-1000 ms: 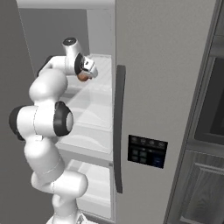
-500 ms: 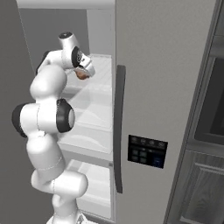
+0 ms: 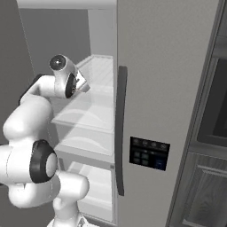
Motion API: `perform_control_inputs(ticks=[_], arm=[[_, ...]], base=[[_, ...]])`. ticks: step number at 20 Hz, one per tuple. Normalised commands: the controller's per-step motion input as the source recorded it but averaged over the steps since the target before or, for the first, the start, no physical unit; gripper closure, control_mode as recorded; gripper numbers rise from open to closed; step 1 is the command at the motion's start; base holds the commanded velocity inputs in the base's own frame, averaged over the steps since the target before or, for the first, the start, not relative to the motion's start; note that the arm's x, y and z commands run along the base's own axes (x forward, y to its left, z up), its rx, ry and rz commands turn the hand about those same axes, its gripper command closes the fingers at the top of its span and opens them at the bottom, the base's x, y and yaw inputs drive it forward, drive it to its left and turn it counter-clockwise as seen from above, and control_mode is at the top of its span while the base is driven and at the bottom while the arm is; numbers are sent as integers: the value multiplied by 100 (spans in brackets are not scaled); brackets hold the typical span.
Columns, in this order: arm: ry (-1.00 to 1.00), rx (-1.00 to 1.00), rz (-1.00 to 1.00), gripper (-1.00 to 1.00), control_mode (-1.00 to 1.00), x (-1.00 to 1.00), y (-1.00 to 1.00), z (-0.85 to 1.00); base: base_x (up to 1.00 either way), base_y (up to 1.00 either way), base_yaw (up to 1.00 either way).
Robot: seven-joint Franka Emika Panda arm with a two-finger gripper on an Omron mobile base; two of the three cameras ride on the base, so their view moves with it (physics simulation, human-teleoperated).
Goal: Place the cold items (onion and orange) from the fridge in one tupperware on the dining counter. Place the warm items (hot dog and kebab skewer) in the stove area in another tupperware.
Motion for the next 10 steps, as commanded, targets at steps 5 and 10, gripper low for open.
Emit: perform_control_inputs(ticks=[5,10], arm=[[4,3,0,100,-100,-100,-38,93],[26,-2,0,100,-100,-100,-26,67]], base=[[0,0,0],[0,0,0]])
